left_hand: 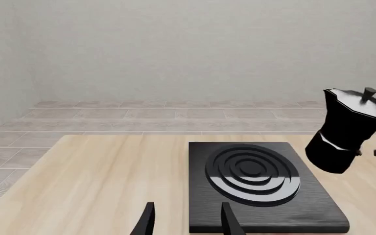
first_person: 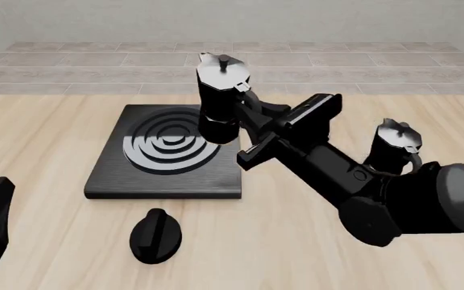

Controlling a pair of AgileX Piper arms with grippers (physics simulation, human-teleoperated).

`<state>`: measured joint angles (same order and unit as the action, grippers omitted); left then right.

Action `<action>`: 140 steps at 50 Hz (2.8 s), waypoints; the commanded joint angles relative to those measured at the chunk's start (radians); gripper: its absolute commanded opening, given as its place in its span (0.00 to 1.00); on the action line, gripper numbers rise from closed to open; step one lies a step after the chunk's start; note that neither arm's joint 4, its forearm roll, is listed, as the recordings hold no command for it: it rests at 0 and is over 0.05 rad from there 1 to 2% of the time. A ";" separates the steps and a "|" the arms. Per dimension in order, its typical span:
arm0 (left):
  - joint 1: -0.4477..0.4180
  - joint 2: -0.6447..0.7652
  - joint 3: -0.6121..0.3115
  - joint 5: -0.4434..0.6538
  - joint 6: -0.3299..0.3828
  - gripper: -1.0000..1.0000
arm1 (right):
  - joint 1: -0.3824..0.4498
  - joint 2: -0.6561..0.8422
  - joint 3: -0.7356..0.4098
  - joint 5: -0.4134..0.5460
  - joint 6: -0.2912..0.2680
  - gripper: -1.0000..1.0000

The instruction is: Put both moka pots on the stove.

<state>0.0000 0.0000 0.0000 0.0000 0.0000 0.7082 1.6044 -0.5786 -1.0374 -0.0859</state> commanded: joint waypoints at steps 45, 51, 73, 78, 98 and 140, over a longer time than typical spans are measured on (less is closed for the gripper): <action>0.000 0.000 0.000 0.000 0.000 1.00 | 0.111 0.372 -0.471 0.112 -0.021 0.00; 0.000 0.000 0.000 0.000 0.000 1.00 | 0.121 0.372 -0.494 0.122 -0.015 0.00; 0.000 0.000 0.000 0.000 0.000 1.00 | 0.143 0.416 -0.563 0.148 0.018 0.00; 0.000 0.000 0.000 0.000 0.000 1.00 | 0.140 0.441 -0.585 0.161 0.023 0.00; 0.000 0.000 0.000 0.000 0.000 1.00 | 0.117 0.508 -0.644 0.198 0.030 0.00; 0.000 0.000 0.000 0.000 0.000 1.00 | 0.092 0.478 -0.596 0.299 0.012 1.00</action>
<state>0.0000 0.0000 0.0000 0.0000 0.0000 0.8160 2.1090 -1.2052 -0.7605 -0.0665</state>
